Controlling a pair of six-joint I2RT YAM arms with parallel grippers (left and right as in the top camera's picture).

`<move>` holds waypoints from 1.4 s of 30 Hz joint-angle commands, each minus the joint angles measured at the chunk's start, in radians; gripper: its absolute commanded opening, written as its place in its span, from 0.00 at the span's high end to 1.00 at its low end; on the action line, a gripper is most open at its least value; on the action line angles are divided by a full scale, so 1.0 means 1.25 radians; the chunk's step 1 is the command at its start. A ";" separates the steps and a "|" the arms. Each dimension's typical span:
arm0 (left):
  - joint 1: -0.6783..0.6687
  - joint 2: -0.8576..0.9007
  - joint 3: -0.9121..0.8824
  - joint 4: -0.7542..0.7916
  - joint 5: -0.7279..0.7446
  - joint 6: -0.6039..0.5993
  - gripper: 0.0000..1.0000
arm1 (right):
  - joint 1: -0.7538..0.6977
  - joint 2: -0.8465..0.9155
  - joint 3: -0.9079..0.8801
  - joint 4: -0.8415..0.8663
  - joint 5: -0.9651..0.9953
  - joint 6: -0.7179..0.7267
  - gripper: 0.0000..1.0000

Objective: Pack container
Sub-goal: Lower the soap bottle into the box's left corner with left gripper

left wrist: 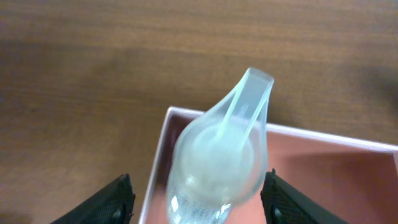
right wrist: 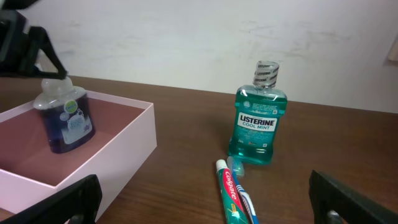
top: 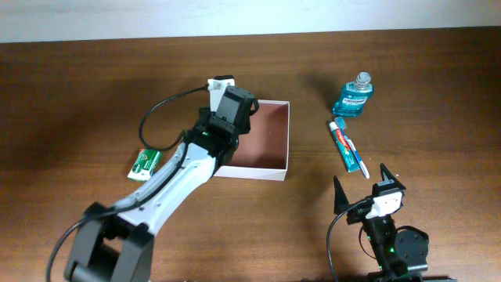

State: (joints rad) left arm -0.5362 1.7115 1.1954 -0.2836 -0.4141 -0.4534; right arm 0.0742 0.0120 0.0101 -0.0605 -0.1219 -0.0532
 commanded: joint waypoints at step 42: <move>0.103 -0.107 -0.039 -0.336 0.069 0.043 1.00 | -0.003 -0.005 -0.004 -0.004 -0.001 0.001 0.01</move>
State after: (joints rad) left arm -0.4191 1.5799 1.1824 -0.7101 -0.3653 -0.4046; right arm 0.0742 0.0120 0.0101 -0.0605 -0.1219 -0.0528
